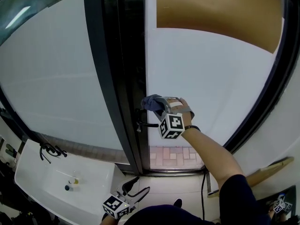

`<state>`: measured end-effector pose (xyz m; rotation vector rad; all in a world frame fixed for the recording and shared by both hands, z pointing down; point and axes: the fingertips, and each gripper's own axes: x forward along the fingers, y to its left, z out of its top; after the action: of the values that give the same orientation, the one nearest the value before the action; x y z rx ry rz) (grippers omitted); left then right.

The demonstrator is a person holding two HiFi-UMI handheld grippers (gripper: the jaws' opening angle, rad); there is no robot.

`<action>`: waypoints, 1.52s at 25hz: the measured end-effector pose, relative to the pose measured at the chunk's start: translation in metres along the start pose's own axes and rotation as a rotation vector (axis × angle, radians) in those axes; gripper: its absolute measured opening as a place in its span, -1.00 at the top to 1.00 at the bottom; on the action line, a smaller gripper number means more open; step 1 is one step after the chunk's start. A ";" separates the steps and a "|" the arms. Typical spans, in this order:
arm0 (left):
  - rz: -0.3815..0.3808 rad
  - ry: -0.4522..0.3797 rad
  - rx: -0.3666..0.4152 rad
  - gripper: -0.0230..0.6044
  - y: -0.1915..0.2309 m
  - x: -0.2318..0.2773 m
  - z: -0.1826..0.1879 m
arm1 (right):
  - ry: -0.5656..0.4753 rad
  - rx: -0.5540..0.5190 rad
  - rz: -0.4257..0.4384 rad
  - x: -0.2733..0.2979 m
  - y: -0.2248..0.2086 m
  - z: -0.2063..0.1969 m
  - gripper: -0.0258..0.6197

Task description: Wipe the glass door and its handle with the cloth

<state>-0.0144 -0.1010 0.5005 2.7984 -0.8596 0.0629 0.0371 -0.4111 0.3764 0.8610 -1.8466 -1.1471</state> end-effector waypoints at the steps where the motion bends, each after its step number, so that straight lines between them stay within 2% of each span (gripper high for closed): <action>1: 0.006 0.004 -0.002 0.10 0.001 -0.002 -0.001 | 0.008 -0.024 0.016 0.010 0.006 0.003 0.48; 7: 0.018 0.008 -0.006 0.10 0.008 -0.009 -0.004 | 0.056 -0.140 0.039 0.031 0.031 -0.011 0.48; 11: 0.002 0.006 -0.003 0.10 0.007 -0.002 -0.005 | 0.090 -0.195 0.058 0.019 0.046 -0.042 0.49; 24: -0.088 0.018 0.031 0.10 -0.013 0.028 0.001 | 0.304 -0.193 0.041 -0.084 0.031 -0.196 0.49; 30: -0.098 0.028 0.032 0.10 -0.016 0.032 -0.001 | 0.401 -0.111 0.004 -0.123 0.015 -0.250 0.49; 34: -0.091 0.025 0.031 0.10 -0.014 0.029 -0.001 | 0.411 -0.012 -0.032 -0.128 0.007 -0.249 0.49; 38: -0.082 0.021 0.031 0.10 -0.013 0.024 -0.001 | 0.289 0.055 -0.078 -0.117 -0.005 -0.195 0.49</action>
<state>0.0125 -0.1034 0.5010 2.8532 -0.7448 0.0927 0.2633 -0.3902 0.3965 1.0780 -1.6250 -0.9656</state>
